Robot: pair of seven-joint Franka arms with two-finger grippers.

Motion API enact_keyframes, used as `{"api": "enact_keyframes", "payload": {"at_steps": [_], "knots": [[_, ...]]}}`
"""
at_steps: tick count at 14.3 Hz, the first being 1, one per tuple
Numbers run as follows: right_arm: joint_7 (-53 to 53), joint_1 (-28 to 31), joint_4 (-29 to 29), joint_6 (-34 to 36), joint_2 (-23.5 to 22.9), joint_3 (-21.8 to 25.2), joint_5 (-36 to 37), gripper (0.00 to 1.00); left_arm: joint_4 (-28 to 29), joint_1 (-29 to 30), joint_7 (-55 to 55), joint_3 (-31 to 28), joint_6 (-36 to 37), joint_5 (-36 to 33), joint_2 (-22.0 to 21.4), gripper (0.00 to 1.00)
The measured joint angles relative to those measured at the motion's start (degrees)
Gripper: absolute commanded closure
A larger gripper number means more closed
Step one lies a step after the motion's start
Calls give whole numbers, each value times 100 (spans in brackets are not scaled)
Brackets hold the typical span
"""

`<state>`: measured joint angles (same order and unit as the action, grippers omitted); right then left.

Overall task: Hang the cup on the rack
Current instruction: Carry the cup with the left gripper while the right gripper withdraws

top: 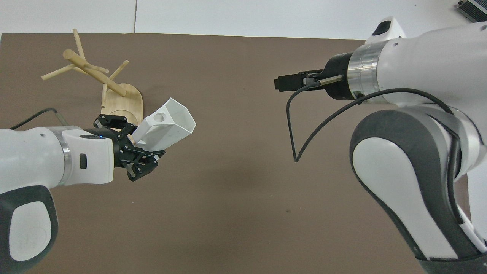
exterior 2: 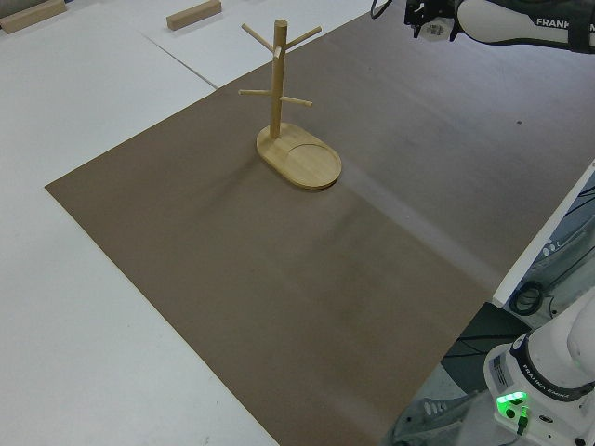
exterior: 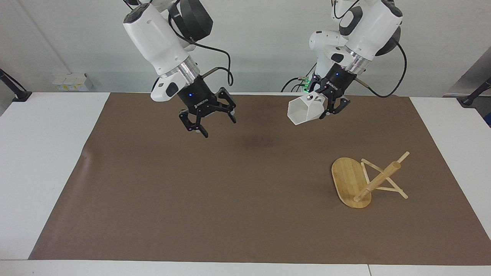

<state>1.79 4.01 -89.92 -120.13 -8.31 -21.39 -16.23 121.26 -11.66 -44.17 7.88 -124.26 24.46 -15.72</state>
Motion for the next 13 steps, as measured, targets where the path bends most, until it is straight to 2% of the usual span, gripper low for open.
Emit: {"api": "enact_keyframes", "payload": {"at_steps": [2,5,7,11,13], "knots": [[564,2,-4,163,52,357,324,0,-1,0,355,15,-41,-339,27,100],[1241,16,-4,523,105,1066,429,0,-118,0,764,55,-252,-1158,145,100],[1348,24,-5,714,129,1411,757,0,-276,0,1225,94,-411,-1298,366,100],[1297,16,-27,792,158,1523,1797,0,-446,13,1803,91,-866,-1350,832,100],[1107,16,-35,957,178,1620,1928,0,-446,75,2076,76,-1052,-1355,1012,100]]}}
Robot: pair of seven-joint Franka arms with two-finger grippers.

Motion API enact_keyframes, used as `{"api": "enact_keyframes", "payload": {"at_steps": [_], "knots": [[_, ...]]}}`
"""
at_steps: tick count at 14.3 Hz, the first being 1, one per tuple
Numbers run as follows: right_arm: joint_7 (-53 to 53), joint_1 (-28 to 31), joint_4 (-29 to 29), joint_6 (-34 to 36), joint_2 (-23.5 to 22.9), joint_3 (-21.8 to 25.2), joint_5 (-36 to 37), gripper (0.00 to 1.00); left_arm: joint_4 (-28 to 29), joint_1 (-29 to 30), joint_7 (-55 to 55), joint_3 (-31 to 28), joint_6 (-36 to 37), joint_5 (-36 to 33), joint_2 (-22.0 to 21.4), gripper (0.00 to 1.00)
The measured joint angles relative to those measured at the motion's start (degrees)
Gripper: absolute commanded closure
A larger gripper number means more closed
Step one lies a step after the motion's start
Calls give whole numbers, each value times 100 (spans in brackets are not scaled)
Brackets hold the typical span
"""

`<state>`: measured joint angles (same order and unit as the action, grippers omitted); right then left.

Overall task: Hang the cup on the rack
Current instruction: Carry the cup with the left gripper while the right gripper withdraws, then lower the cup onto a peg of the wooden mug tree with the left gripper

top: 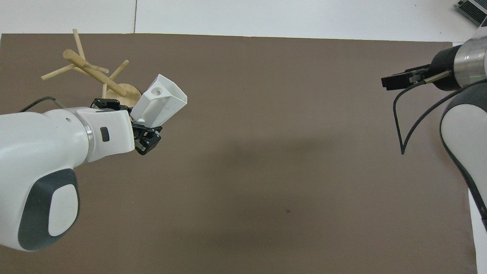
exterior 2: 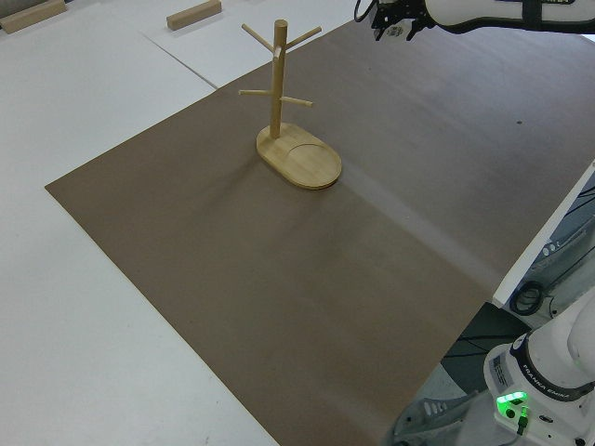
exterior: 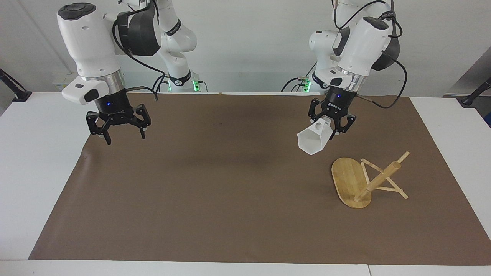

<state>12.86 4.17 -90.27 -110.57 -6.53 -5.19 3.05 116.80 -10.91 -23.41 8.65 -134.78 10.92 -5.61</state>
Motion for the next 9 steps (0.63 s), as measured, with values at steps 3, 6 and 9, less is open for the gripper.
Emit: {"api": "enact_keyframes", "payload": {"at_steps": [3,6,9], "knots": [[-376,4,3,280,38,136,7,0,9,108,504,-11,-69,-6,128,100],[-544,3,6,447,129,215,7,0,122,316,663,-16,-437,-7,331,100],[-557,2,7,637,255,320,7,0,158,459,713,-20,-731,-7,604,100]]}}
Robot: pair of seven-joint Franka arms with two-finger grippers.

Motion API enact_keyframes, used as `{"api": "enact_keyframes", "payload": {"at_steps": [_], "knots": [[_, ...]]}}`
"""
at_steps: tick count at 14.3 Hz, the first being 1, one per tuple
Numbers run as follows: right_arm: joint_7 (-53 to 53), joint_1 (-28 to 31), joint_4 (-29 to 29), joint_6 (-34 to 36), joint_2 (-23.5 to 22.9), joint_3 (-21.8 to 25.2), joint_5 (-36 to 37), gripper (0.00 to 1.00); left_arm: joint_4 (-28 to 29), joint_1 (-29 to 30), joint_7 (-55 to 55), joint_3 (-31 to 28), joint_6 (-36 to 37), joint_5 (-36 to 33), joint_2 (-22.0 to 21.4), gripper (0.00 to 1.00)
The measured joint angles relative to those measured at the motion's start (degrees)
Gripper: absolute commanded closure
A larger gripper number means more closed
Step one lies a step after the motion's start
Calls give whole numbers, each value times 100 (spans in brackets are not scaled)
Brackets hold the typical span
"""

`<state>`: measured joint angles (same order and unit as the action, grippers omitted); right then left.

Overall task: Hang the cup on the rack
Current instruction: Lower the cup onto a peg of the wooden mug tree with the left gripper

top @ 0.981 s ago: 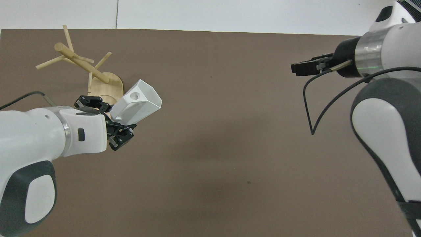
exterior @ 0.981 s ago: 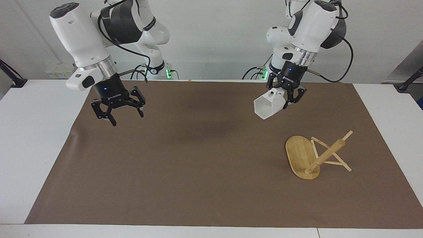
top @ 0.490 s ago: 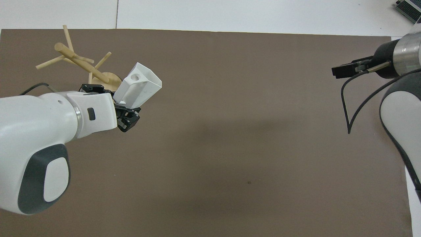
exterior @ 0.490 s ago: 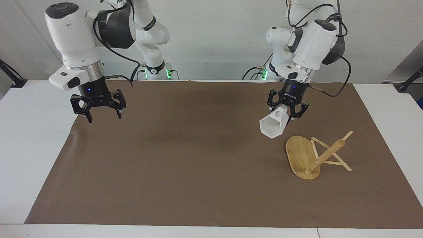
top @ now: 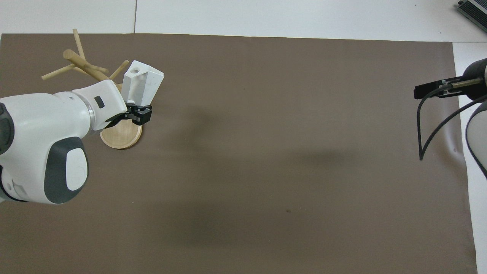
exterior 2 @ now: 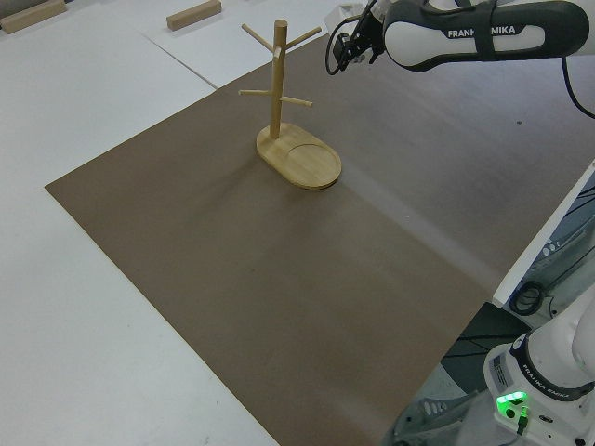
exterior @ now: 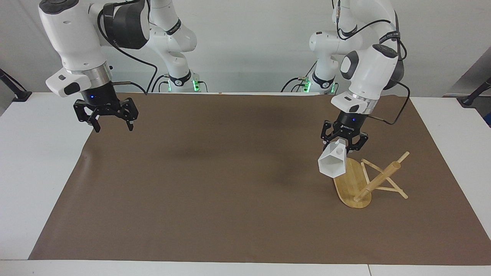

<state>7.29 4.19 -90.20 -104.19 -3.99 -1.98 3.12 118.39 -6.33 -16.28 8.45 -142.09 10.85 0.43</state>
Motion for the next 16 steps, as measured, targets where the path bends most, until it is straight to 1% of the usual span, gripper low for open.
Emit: {"api": "enact_keyframes", "payload": {"at_steps": [4,8,12,16], "knots": [[0,-2,0,259,177,271,0,0,-2,187,159,-5,-34,117,52,100],[0,-3,1,598,335,406,0,0,-1,341,177,-5,-36,692,53,100],[0,-15,1,825,379,427,-42,0,9,447,195,-6,-58,1179,141,100],[-1,-27,0,954,379,426,-327,0,9,460,625,-10,-159,1303,244,100]]}}
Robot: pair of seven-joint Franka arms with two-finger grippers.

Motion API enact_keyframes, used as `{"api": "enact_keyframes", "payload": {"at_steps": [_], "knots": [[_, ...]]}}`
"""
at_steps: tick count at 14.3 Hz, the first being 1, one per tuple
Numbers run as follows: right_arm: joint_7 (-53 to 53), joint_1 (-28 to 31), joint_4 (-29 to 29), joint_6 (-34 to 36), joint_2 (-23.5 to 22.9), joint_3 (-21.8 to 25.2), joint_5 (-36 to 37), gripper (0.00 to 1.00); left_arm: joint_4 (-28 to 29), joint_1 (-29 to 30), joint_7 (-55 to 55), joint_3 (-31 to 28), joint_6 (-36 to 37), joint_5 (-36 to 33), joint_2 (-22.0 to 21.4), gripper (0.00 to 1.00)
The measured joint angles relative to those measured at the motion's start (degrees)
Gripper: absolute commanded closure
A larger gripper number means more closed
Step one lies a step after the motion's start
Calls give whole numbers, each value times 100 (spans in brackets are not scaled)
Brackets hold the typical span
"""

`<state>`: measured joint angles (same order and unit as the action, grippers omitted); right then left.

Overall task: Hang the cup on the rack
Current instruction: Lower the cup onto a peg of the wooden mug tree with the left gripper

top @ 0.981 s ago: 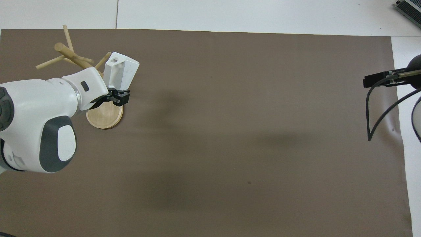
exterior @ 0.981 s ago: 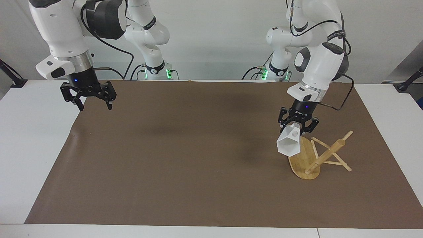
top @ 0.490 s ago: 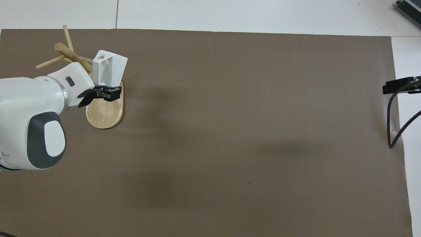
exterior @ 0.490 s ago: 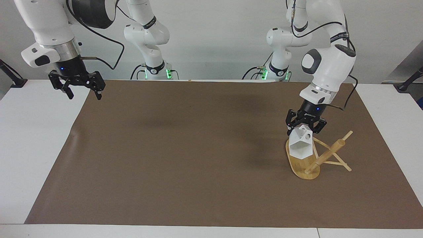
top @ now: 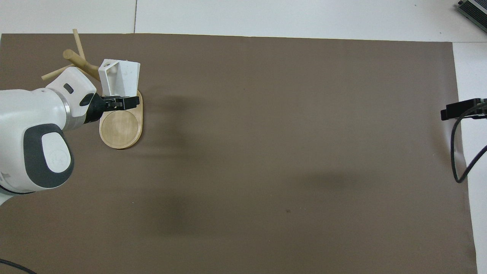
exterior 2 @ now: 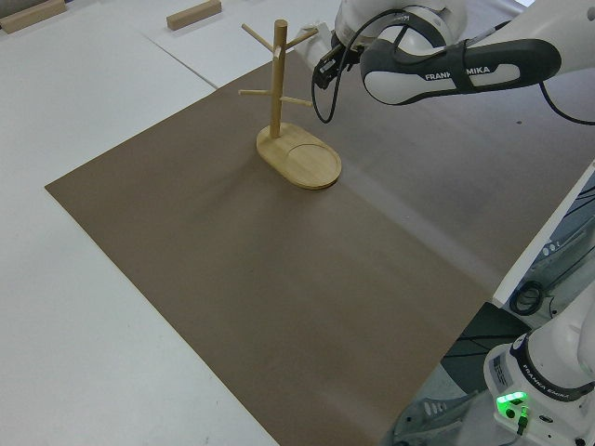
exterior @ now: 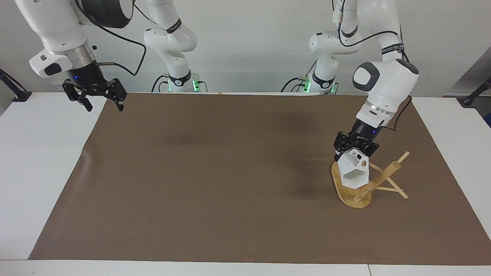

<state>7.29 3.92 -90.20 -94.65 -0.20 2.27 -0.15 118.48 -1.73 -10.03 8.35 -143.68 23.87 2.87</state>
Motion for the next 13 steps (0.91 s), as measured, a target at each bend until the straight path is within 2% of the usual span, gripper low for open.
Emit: {"api": "enact_keyframes", "payload": {"at_steps": [4,13], "knots": [[0,-1,0,4,0,0,-19,0,0,40,346,-1,-66,4,17,100],[-1,-1,-11,6,0,-4,-20,0,-31,150,412,-4,-108,368,76,100]]}}
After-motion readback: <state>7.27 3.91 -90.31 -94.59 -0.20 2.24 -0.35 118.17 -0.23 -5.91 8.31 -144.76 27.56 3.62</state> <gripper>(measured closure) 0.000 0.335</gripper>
